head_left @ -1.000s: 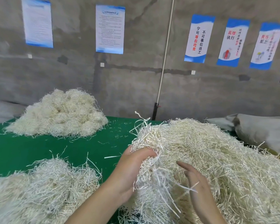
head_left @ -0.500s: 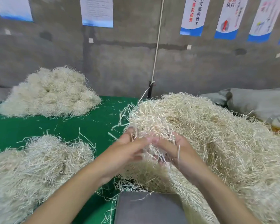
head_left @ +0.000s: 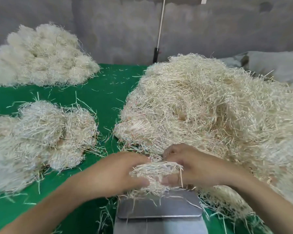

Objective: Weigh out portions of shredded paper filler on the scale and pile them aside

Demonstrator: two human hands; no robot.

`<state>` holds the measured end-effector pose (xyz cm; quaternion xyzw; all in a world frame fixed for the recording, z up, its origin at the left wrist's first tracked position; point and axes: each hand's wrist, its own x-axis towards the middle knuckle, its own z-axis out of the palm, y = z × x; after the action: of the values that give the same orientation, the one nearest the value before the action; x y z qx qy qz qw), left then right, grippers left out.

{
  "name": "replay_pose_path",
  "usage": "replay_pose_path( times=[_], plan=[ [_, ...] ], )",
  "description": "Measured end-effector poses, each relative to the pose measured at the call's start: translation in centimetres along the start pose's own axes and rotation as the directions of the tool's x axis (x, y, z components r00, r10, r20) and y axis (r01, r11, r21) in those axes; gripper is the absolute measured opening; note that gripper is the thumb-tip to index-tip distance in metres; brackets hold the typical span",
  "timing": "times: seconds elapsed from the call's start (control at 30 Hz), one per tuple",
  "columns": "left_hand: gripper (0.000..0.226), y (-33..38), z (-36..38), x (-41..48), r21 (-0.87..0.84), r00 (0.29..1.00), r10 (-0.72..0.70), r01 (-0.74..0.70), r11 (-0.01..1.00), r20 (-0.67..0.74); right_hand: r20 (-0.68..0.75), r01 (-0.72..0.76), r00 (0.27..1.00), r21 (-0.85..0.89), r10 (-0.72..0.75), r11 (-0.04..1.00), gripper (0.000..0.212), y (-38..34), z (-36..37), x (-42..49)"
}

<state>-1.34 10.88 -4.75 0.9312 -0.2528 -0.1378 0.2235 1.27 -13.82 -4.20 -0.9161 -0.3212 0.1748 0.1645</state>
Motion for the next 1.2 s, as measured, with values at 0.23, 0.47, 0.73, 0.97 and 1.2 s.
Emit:
replay_pose_path(
  times=[0.23,0.47,0.73,0.97,1.2],
  plan=[
    [0.050,-0.6,-4.3,0.6,-0.145,0.968,0.016,-0.054,0.988,-0.251,-0.158,-0.073,0.980,0.262,0.118,0.962,0.069,0.7,-4.1,-2.0],
    [0.023,1.1,-5.5,1.5,-0.141,0.948,0.034,-0.082,0.987,-0.316,-0.469,0.072,0.872,0.408,0.141,0.910,0.019,-0.7,-4.7,-0.8],
    [0.020,0.2,-5.4,1.9,-0.223,0.929,-0.016,-0.072,0.972,-0.371,-0.595,0.251,0.772,0.609,0.224,0.753,0.043,2.0,-5.5,0.0],
    [0.020,0.1,-5.8,2.9,-0.269,0.913,-0.048,-0.070,0.961,-0.406,-0.722,0.378,0.597,0.638,0.350,0.671,0.041,4.3,-7.5,0.0],
    [0.020,-0.1,-6.5,3.7,-0.283,0.886,-0.034,-0.111,0.953,-0.462,-0.723,0.258,0.601,0.579,0.341,0.773,0.025,3.9,-7.9,1.1]
  ],
)
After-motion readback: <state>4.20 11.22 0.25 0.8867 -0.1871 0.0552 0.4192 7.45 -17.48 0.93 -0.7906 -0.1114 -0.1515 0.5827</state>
